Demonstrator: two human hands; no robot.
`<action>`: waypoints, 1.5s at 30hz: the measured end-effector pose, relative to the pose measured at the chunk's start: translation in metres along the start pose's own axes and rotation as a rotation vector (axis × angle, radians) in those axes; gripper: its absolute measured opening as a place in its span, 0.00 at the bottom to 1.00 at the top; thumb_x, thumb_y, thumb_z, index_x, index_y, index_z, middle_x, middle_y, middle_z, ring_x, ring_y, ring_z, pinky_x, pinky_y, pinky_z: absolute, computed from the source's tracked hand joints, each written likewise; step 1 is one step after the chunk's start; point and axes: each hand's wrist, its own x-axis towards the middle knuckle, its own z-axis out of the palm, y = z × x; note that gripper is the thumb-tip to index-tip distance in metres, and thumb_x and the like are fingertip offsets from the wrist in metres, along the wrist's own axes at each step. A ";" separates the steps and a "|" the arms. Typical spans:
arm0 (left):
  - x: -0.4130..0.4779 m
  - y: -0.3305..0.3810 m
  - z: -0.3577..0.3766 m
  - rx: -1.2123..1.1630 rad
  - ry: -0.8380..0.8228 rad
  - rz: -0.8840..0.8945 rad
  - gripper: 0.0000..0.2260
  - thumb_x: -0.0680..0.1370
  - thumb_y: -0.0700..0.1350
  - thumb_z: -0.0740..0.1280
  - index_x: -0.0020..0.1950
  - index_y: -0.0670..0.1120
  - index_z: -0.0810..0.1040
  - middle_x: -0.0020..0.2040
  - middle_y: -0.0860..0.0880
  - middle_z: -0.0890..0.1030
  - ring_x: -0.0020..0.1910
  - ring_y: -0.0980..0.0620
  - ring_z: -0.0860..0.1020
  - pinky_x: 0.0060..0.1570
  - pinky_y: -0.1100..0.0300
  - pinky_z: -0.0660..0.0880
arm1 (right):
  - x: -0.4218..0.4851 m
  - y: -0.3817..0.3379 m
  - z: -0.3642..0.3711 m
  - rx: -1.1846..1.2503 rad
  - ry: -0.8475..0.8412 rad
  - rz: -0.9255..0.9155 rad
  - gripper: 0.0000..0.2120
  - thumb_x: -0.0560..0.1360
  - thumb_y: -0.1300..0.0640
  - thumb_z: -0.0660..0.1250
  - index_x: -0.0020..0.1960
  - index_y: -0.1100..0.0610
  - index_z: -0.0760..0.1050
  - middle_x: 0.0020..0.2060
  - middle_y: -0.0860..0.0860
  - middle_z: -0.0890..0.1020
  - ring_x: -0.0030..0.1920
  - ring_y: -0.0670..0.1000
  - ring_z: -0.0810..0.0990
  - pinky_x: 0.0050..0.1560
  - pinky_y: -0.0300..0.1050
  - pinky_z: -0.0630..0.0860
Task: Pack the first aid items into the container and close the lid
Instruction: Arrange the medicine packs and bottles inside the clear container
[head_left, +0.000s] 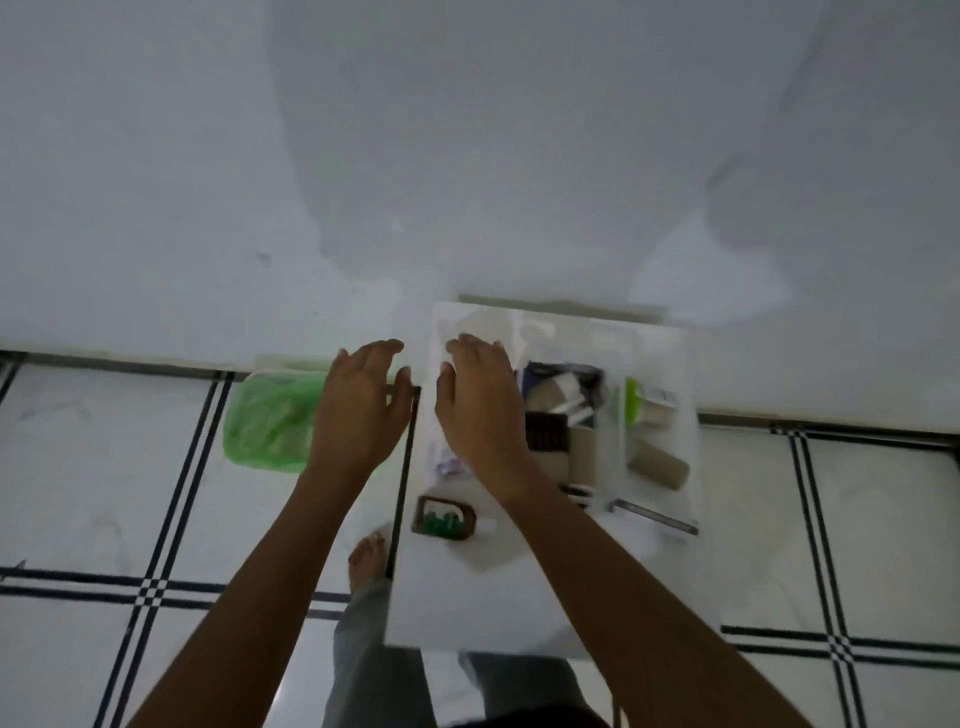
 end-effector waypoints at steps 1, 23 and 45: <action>-0.007 0.019 -0.001 0.001 -0.023 -0.001 0.13 0.77 0.40 0.64 0.60 0.39 0.75 0.56 0.39 0.81 0.54 0.39 0.79 0.66 0.44 0.65 | -0.005 0.008 -0.019 -0.014 -0.001 -0.001 0.10 0.75 0.64 0.63 0.55 0.66 0.77 0.53 0.62 0.82 0.55 0.61 0.79 0.65 0.59 0.72; 0.000 0.106 0.010 0.032 -0.467 -0.030 0.15 0.76 0.41 0.64 0.62 0.40 0.74 0.58 0.39 0.79 0.57 0.40 0.76 0.55 0.51 0.72 | -0.012 0.120 -0.153 -0.021 -0.098 0.349 0.17 0.74 0.67 0.60 0.62 0.63 0.72 0.57 0.60 0.78 0.59 0.59 0.73 0.58 0.52 0.73; -0.053 0.033 0.042 0.234 -0.951 0.142 0.28 0.68 0.53 0.71 0.66 0.48 0.71 0.65 0.48 0.75 0.64 0.49 0.71 0.58 0.54 0.73 | -0.005 0.192 -0.099 -0.338 -0.464 0.273 0.29 0.64 0.71 0.68 0.64 0.63 0.68 0.62 0.59 0.74 0.63 0.60 0.71 0.68 0.53 0.66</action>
